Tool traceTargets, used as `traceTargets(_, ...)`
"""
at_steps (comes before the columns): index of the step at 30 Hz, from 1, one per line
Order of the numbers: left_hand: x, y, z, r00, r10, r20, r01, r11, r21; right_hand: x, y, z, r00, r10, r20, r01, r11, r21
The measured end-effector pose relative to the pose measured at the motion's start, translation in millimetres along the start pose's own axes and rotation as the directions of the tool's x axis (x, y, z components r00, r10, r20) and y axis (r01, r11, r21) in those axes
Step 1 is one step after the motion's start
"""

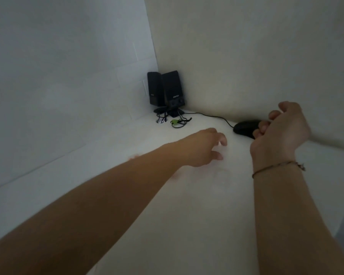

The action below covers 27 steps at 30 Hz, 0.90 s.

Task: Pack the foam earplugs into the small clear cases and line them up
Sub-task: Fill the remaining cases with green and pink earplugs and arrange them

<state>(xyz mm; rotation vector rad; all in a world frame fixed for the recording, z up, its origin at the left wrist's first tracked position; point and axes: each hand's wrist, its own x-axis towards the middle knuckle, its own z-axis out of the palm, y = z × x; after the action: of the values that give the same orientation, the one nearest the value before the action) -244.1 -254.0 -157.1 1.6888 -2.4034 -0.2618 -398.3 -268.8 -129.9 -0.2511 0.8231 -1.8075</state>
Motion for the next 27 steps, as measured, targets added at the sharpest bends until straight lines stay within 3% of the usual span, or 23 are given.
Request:
traceTargets(2,-13.6,-3.4,-8.8,0.996,-0.065,-0.066,0.059,0.993,-0.099,-7.4,4.6,6.7,0.992,-0.071,0.104,0.084,0.989,-0.123)
traceTargets(4,-33.6,-7.8,-25.7,0.98,-0.167,-0.108,0.145,0.971,-0.191,-21.5,12.8,13.7,0.905,-0.19,0.38,0.319,0.894,-0.313)
traceTargets(6,-61.2,-14.1,-45.7,0.955,-0.283,-0.089,0.207,0.85,-0.484,-45.2,24.5,19.1,0.672,-0.183,0.718,0.622,0.665,-0.413)
traceTargets(8,-96.6,-22.2,-62.4,0.945,-0.323,-0.041,0.172,0.601,-0.781,-74.1,39.2,22.3,0.402,-0.104,0.91,0.821,0.482,-0.307)
traceTargets(9,-115.5,-27.3,-68.7,0.943,-0.329,-0.048,0.15,0.551,-0.821,-89.2,46.0,23.0,0.287,-0.108,0.952,0.871,0.443,-0.213)
traceTargets(11,-153.2,-36.1,-73.9,0.94,-0.338,-0.05,0.125,0.476,-0.871,-117.2,58.3,22.3,0.139,-0.137,0.981,0.897,0.437,-0.066)
traceTargets(14,-208.1,-47.2,-67.9,0.931,-0.363,-0.03,0.071,0.261,-0.963,-150.8,77.1,16.9,-0.026,-0.131,0.991,0.879,0.469,0.086)
traceTargets(18,-272.2,-58.7,-53.5,0.938,-0.34,-0.062,-0.039,0.072,-0.997,-191.4,96.7,9.0,-0.176,-0.168,0.97,0.879,0.417,0.232)
traceTargets(19,-285.6,-59.8,-52.1,0.939,-0.337,-0.07,-0.054,0.056,-0.997,-200.1,100.0,7.2,-0.211,-0.175,0.962,0.872,0.411,0.266)
traceTargets(24,-326.4,-63.3,-44.6,0.88,-0.462,-0.108,-0.023,0.186,-0.982,-226.7,113.2,-2.2,-0.402,-0.058,0.914,0.859,0.322,0.399)
traceTargets(27,-332.7,-67.2,-37.9,0.882,-0.456,-0.119,-0.044,0.173,-0.984,-232.5,117.2,-5.0,-0.427,-0.004,0.904,0.857,0.316,0.407)
